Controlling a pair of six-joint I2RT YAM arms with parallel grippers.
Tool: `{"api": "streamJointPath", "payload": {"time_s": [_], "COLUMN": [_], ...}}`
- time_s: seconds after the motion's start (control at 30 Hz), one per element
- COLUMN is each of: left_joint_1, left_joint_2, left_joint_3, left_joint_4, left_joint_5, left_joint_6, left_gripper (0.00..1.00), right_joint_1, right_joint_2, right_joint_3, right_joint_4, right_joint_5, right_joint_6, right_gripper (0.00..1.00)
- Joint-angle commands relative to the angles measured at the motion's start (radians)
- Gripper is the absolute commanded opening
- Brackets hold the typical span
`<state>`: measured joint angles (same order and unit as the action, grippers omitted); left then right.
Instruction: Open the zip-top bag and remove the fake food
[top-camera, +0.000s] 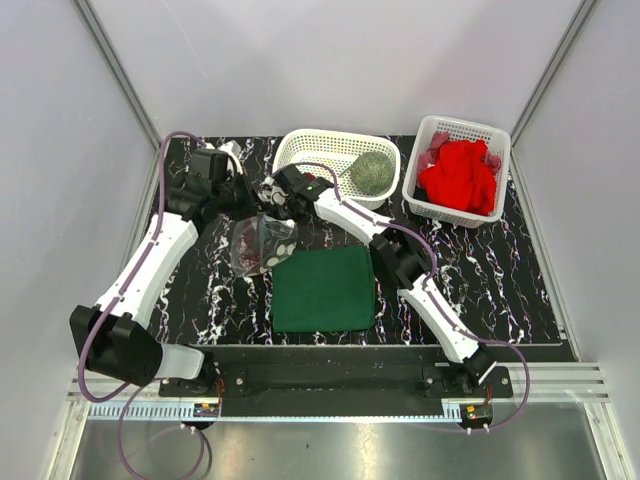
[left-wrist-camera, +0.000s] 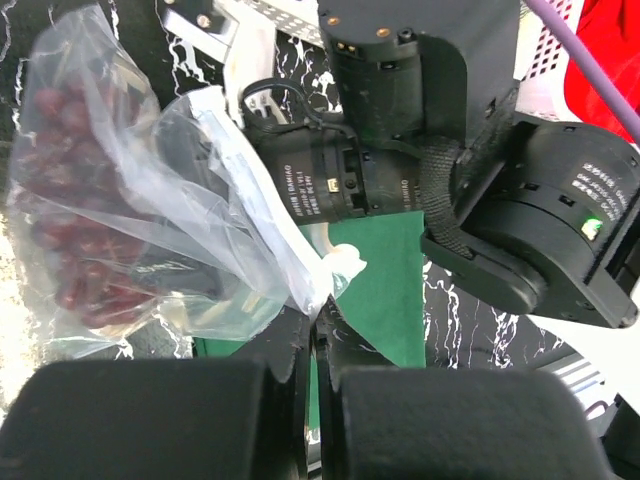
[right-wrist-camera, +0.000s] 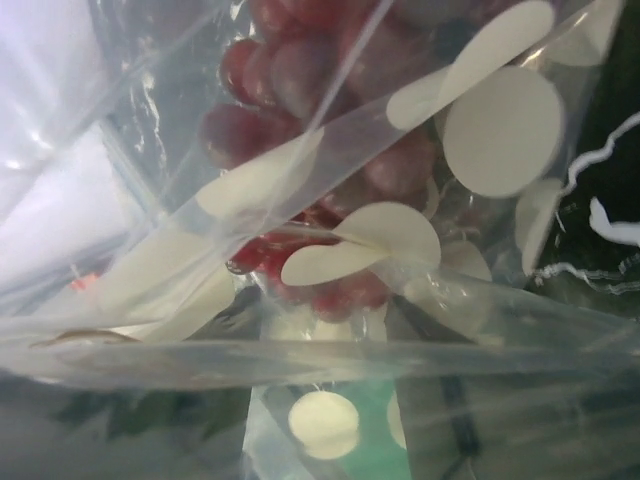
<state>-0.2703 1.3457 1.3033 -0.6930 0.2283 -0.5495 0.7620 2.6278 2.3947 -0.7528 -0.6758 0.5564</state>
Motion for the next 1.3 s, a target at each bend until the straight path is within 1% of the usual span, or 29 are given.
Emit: {"api": "streamJointPath", "payload": {"time_s": [0.0, 0.2, 0.23, 0.33, 0.37, 0.4, 0.43, 0.57, 0.6, 0.7, 0.8, 1.0, 1.13, 1.23, 1.27], "left_joint_1": [-0.012, -0.014, -0.014, -0.014, -0.014, -0.012, -0.010, 0.026, 0.035, 0.068, 0.072, 0.074, 0.074, 0.095, 0.118], "left_joint_2": [-0.039, -0.071, -0.082, -0.105, -0.111, -0.115, -0.123, -0.132, -0.134, -0.148, -0.168, -0.226, -0.252, -0.284, -0.296], "left_joint_3": [-0.047, -0.114, -0.124, -0.133, -0.134, -0.131, -0.130, -0.108, -0.105, -0.096, -0.104, -0.173, -0.205, -0.205, -0.199], "left_joint_4": [0.092, 0.104, 0.104, 0.102, 0.093, 0.087, 0.079, 0.049, 0.043, 0.027, 0.024, 0.021, 0.017, 0.009, 0.003], "left_joint_5": [0.033, 0.022, 0.017, -0.007, -0.017, -0.039, -0.052, -0.076, -0.083, -0.096, -0.103, -0.115, -0.144, -0.153, -0.164], "left_joint_6": [-0.038, -0.050, -0.050, -0.035, -0.029, -0.012, -0.001, 0.063, 0.095, 0.144, 0.204, 0.238, 0.266, 0.281, 0.284], "left_gripper": [0.00, 0.00, 0.00, 0.00, 0.00, 0.00, 0.00, 0.00, 0.00, 0.00, 0.00, 0.00, 0.00, 0.00, 0.00], "right_joint_1": [0.002, 0.000, 0.000, 0.000, 0.000, 0.000, -0.001, 0.000, 0.000, 0.000, -0.001, -0.006, -0.012, -0.038, -0.047], "right_joint_2": [0.066, 0.086, 0.087, 0.081, 0.074, 0.043, 0.025, -0.064, -0.086, -0.117, -0.144, -0.206, -0.224, -0.233, -0.236], "right_joint_3": [-0.005, -0.006, 0.000, 0.027, 0.027, 0.024, 0.020, 0.009, 0.021, 0.079, 0.127, 0.182, 0.250, 0.233, 0.221], "right_joint_4": [0.053, 0.102, 0.112, 0.110, 0.112, 0.110, 0.110, 0.092, 0.066, 0.017, -0.006, -0.020, -0.020, -0.005, -0.005], "right_joint_5": [-0.019, 0.022, 0.027, 0.018, 0.016, 0.019, 0.019, -0.008, -0.013, -0.013, -0.016, -0.014, -0.013, -0.005, -0.014], "right_joint_6": [0.072, 0.100, 0.103, 0.119, 0.120, 0.119, 0.117, 0.125, 0.128, 0.132, 0.151, 0.168, 0.174, 0.158, 0.157], "right_gripper": [0.61, 0.61, 0.58, 0.42, 0.40, 0.35, 0.21, 0.02, 0.00, 0.00, 0.00, 0.00, 0.00, 0.00, 0.00]}}
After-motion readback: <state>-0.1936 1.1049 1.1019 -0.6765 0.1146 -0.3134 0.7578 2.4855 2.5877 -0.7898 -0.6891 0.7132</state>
